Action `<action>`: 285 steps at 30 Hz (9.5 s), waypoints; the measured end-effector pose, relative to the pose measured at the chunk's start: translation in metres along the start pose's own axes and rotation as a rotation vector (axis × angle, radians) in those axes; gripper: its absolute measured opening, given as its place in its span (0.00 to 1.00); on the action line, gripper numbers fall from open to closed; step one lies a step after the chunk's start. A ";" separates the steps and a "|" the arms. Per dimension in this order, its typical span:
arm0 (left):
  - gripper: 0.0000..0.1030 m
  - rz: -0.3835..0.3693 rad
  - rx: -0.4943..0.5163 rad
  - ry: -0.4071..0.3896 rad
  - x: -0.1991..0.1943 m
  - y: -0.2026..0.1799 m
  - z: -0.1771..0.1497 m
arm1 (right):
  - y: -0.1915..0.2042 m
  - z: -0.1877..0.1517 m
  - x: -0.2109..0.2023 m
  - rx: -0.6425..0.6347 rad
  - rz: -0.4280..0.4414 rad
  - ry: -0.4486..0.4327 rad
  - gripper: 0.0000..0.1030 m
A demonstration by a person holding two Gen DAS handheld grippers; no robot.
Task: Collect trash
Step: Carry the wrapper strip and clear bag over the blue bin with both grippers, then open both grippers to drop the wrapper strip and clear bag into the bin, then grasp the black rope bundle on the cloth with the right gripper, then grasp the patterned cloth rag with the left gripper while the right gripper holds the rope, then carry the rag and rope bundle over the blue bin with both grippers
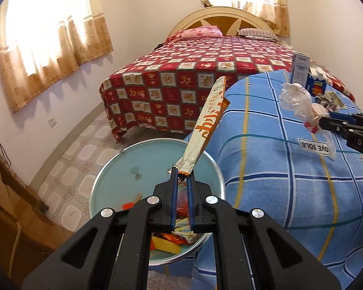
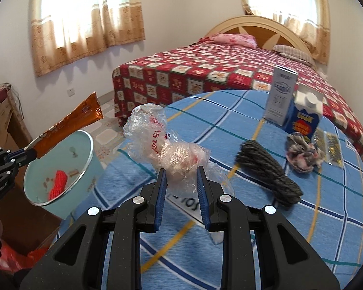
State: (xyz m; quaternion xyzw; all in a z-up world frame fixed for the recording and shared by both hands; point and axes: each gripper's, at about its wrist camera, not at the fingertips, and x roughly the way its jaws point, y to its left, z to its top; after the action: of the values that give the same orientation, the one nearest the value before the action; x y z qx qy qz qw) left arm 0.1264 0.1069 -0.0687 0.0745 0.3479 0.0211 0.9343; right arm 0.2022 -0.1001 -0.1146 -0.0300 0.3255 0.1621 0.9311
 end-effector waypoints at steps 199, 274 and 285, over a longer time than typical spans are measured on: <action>0.92 -0.261 0.160 0.139 0.167 -0.338 0.149 | -0.333 -0.037 -0.012 0.450 -0.449 0.121 0.19; 0.05 -0.145 0.054 0.013 0.036 -0.121 0.062 | -0.079 -0.004 -0.011 0.122 -0.145 0.019 0.20; 0.05 -0.114 0.027 -0.002 0.019 -0.090 0.052 | -0.045 0.003 -0.008 0.055 -0.110 0.017 0.20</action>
State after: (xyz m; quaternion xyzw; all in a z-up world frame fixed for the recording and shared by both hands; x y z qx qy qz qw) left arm 0.1737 0.0136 -0.0560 0.0672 0.3510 -0.0370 0.9332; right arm 0.2122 -0.1443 -0.1093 -0.0239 0.3356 0.1013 0.9363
